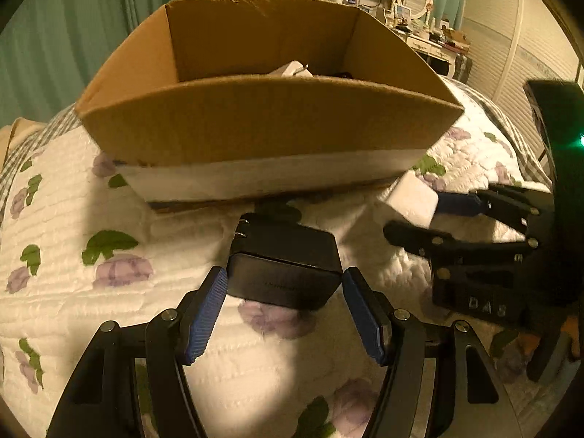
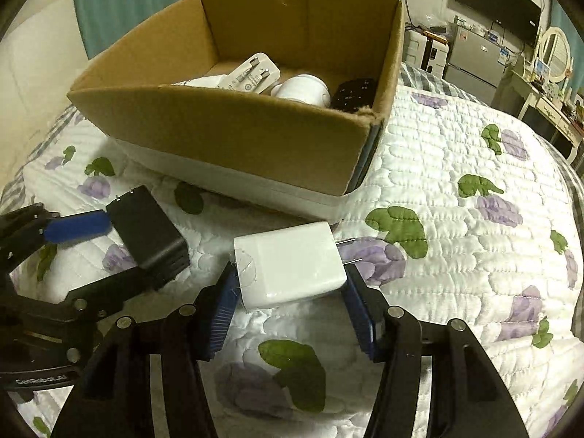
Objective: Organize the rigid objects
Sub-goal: 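Grasp the black UGREEN charger with the left tool while the right tool grasps another white adapter, then drop the black charger and white adapter into the box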
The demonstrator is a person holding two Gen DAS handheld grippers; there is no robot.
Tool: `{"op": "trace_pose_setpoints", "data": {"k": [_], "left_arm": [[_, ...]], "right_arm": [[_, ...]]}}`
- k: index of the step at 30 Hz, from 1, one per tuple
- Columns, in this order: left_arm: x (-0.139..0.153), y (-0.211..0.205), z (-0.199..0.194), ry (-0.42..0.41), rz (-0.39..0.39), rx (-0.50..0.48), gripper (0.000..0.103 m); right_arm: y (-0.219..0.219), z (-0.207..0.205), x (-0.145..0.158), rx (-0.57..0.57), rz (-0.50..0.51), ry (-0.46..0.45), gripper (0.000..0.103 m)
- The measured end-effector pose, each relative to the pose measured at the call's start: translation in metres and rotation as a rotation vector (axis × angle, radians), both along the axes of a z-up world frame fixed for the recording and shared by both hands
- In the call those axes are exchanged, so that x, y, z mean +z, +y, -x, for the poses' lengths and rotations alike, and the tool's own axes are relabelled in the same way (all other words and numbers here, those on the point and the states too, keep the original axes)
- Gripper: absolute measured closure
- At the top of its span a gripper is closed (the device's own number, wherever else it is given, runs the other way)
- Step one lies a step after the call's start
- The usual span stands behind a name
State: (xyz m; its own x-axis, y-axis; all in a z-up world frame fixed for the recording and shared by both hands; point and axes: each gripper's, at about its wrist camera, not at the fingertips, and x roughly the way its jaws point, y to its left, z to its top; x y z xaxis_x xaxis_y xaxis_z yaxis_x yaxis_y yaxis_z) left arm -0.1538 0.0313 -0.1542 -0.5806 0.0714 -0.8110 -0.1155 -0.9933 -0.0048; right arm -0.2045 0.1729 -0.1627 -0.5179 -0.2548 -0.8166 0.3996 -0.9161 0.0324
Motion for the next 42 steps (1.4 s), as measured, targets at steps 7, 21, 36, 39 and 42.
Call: {"op": "trace_pose_setpoints", "data": {"k": [7,21,36,39,42], "left_arm": [[-0.005,0.019,0.015,0.032,0.138,-0.04,0.032],[-0.018,0.013,0.031,0.033,0.115,-0.09,0.034],[0.047,-0.006,-0.008,0.135,0.053,0.019,0.034],[0.069,-0.015,-0.021,0.177,0.046,0.038,0.034],[0.089,-0.012,-0.029,0.224,0.06,0.052,0.034]], "right_arm": [[0.004,0.006,0.002,-0.003,0.014,-0.013,0.047],[0.008,0.01,-0.001,-0.03,0.024,-0.027,0.047],[0.014,-0.029,0.064,-0.047,-0.014,0.103,0.047],[0.013,-0.04,0.09,-0.041,-0.013,0.152,0.047],[0.012,-0.052,0.116,-0.035,-0.007,0.196,0.047]]}}
